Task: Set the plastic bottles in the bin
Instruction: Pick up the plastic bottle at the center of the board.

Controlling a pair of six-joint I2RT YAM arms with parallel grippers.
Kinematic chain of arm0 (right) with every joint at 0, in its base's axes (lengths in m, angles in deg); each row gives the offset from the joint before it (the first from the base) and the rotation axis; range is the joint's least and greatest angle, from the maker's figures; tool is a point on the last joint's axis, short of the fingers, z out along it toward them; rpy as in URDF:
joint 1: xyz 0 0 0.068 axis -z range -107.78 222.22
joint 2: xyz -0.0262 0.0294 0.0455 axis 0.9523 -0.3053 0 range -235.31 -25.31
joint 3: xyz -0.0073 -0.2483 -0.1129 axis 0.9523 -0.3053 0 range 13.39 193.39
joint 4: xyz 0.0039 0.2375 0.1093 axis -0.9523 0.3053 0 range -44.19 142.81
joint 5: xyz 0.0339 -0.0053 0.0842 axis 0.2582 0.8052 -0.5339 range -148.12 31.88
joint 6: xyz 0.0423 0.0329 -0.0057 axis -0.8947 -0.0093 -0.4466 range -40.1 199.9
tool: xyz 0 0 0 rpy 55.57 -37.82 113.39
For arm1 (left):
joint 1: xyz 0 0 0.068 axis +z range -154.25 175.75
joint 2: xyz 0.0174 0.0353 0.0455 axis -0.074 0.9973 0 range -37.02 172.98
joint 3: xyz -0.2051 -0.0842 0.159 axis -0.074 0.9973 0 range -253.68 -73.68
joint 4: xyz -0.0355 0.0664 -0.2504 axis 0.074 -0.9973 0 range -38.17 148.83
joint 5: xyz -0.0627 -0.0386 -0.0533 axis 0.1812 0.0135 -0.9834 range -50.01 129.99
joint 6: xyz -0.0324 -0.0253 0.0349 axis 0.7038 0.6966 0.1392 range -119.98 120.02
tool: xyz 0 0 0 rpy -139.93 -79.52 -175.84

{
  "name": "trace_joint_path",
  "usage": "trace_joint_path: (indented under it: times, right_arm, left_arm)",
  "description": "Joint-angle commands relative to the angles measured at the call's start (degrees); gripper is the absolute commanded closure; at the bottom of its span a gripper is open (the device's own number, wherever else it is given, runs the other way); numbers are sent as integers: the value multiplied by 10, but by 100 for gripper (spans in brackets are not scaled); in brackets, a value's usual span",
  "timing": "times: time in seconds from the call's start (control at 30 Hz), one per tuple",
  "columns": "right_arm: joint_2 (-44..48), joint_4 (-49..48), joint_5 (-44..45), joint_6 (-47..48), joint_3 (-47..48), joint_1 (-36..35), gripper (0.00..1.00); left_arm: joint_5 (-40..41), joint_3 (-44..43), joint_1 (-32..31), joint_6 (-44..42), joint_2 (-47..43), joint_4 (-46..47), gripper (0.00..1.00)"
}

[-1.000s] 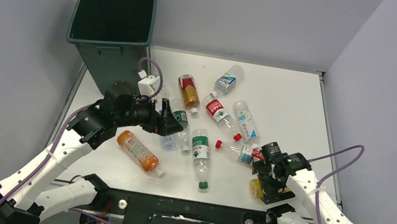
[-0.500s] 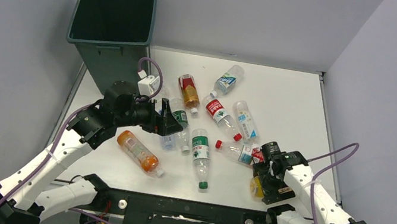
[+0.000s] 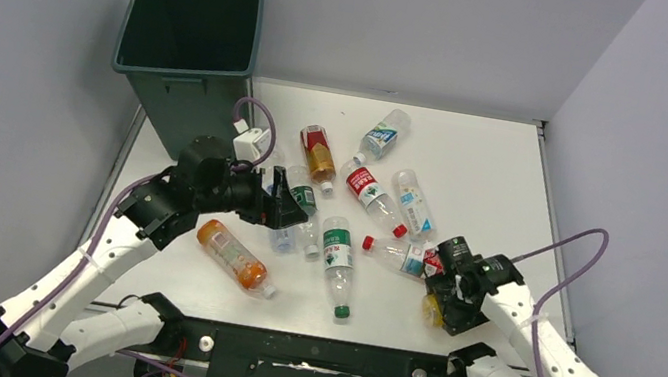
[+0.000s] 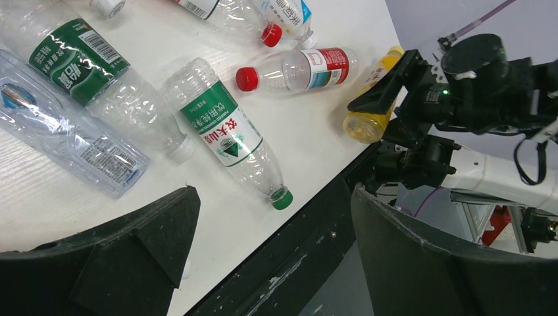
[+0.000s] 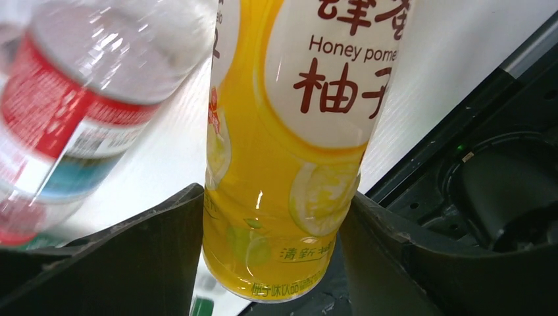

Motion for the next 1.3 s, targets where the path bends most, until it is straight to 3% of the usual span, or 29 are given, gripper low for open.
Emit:
trace_joint_path:
  times: [0.0,0.23,0.57,0.93,1.27]
  right_arm:
    - [53,74,50,-37,51,-60,45]
    - [110,139,69,-69,105,-121,47]
    - [89,135,109,28,224,-123,45]
    - [8,-20,100,209,289,-145,46]
    - [-54,-154,74,296,295,-204,48]
  left_arm:
    - [-14,-26,2,6,7,15,14]
    - [-36,-37,1,21,25,30,14]
    - [-62,-49,1,56,54,63,13]
    - [-107,-51,1,107,82,129,10]
    - [-131,-38,1,136,93,171,9]
